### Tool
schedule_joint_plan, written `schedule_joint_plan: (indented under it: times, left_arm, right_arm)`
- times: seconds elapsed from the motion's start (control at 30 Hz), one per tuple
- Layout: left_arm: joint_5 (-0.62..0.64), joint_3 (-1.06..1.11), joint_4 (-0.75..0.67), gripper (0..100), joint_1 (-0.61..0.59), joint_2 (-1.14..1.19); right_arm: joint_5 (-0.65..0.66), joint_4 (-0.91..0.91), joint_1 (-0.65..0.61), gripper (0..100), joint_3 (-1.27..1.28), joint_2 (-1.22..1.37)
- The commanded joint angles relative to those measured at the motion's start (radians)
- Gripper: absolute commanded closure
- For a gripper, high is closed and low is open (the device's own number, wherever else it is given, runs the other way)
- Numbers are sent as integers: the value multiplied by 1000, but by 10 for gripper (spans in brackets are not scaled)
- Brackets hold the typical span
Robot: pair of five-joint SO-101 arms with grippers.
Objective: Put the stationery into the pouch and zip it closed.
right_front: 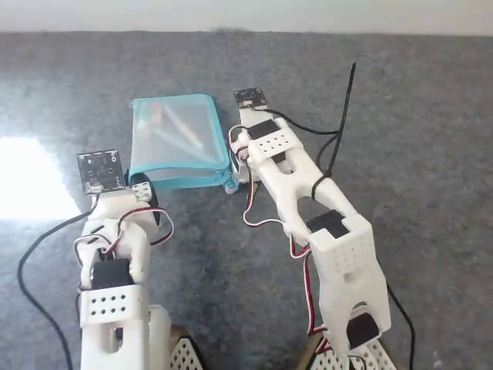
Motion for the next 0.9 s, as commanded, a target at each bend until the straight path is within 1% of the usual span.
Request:
schedule_joint_plan:
  times: [0.0,0.1,0.17,0.27,0.33,0.47,0.63,0.8,0.87]
  left_arm:
    - [9,-56,-12,988,2,-2]
    - [9,-56,-12,988,2,-2]
    - [9,-56,-12,988,2,-2]
    - [9,-56,-12,988,2,-2]
    - [9,-56,-12,988,2,-2]
    - [8,-54,-12,988,2,-2]
    - [8,-44,-15,988,3,-2]
    - [8,-42,-15,988,5,-2]
    - [5,-39,-15,988,28,-2]
  right_arm:
    - [-11,7,28,711,-26,7]
    - [-12,28,62,859,-26,13]
    - [-6,54,79,937,-26,8]
    - [-5,104,105,993,-26,4]
    - [11,136,128,990,-28,-2]
    - [115,252,145,990,-23,-114]
    - [199,384,133,990,-21,-363]
    - [367,562,120,990,0,-610]
    - [420,595,114,990,55,-700]
